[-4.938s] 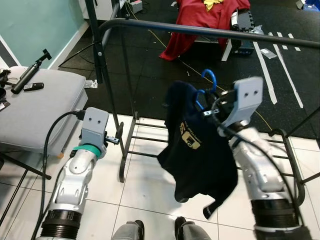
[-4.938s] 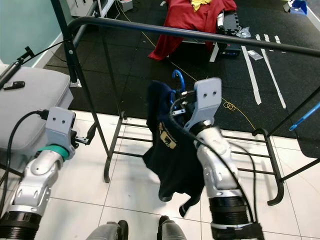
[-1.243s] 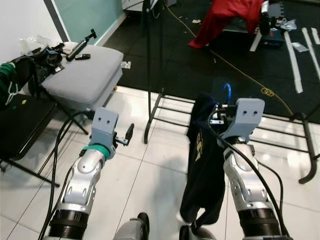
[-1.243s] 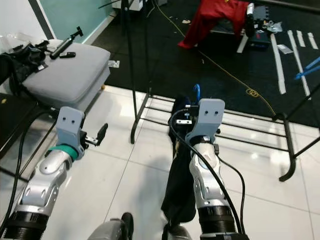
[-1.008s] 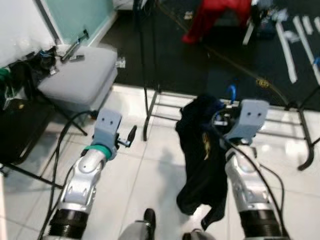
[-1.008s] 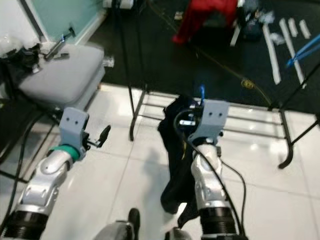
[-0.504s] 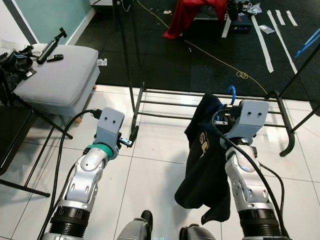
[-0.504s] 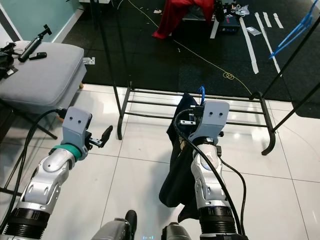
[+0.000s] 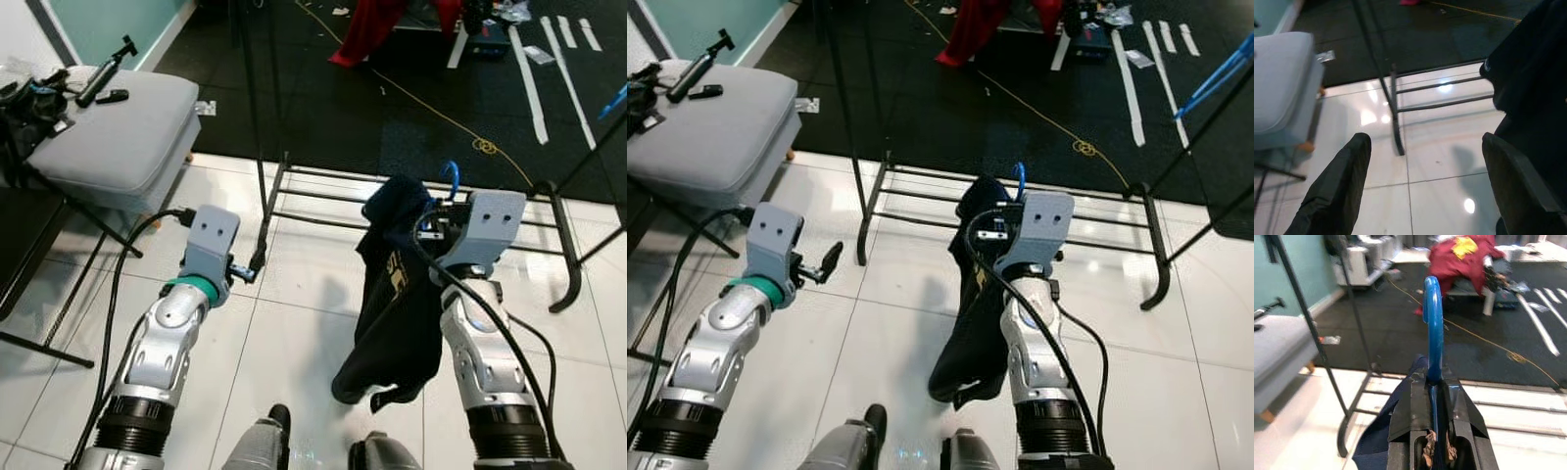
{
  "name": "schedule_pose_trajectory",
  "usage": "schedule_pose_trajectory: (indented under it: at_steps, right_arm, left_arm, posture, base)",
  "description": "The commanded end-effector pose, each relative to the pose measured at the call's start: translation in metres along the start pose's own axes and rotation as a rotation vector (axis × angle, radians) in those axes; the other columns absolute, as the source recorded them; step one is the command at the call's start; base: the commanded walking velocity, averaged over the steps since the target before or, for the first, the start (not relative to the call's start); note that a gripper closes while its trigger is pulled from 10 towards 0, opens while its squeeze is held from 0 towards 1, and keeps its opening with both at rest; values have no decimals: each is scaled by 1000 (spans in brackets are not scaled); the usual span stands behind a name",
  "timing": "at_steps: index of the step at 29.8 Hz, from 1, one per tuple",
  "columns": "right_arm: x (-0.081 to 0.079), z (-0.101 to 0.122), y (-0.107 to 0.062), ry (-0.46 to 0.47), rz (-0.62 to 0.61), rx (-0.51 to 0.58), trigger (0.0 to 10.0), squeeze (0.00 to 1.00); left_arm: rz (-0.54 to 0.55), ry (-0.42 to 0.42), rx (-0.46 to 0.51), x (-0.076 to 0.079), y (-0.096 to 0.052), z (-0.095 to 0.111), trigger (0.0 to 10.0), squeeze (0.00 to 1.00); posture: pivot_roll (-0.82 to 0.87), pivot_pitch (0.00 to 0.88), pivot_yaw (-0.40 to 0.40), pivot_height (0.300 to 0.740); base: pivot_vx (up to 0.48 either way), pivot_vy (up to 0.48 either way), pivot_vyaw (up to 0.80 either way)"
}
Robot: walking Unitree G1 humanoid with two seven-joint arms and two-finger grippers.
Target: Hang hanger
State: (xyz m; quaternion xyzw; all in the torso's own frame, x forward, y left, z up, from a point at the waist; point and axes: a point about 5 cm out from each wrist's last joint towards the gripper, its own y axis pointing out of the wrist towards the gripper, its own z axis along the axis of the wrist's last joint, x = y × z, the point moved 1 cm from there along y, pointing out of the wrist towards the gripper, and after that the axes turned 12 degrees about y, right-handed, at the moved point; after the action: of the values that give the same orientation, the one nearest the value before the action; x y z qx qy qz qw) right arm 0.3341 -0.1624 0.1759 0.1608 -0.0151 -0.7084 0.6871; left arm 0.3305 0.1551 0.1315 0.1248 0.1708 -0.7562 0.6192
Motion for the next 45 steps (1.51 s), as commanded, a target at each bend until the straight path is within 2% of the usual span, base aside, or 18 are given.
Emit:
schedule_pose_trajectory:
  at_steps: [1, 5, 11, 15, 21, 27, 35, 45]
  right_arm:
    - [2, 14, 5, -14, 19, 42, 10000, 0]
    - [0, 23, 13, -28, 86, 37, 10000, 0]
    - [-1, 26, 16, -45, 140, 18, 10000, 0]
    - [-9, 9, 11, 2, 169, -66, 10000, 0]
    - [-17, -1, 5, 33, 172, -91, 10000, 0]
    - [-19, -2, 4, 38, 179, -99, 10000, 0]
    - [-28, -10, -2, 48, 210, -130, 10000, 0]
    - [-25, -8, -1, 42, 207, -126, 10000, 0]
  left_arm:
    - [-2, -23, -20, 4, -1, -4, 10000, 0]
    - [14, -26, -20, 0, 1, -2, 10000, 0]
    - [24, -17, -24, -3, 2, -2, 10000, 0]
    - [36, -15, -28, -6, 3, -2, 10000, 0]
    - [46, -15, -37, -6, 1, -4, 10000, 0]
    - [47, -18, -40, -6, 1, -5, 10000, 0]
    - [53, -42, -40, -9, 0, -6, 10000, 0]
    - [29, -24, -17, -6, 1, 0, 10000, 0]
  posture:
    - [7, 120, 69, 740]
    - [6, 119, 71, 740]
    - [6, 119, 72, 740]
    - [10, 116, 70, 740]
    - [13, 113, 67, 740]
    - [13, 114, 69, 740]
    - [15, 102, 70, 740]
    - [14, 93, 72, 740]
  base:
    - [0, 0, 0]
    - [0, 0, 0]
    - [0, 0, 0]
    - [0, 0, 0]
    - [0, 0, 0]
    - [0, 0, 0]
    - [0, 405, 0]
    - [0, 0, 0]
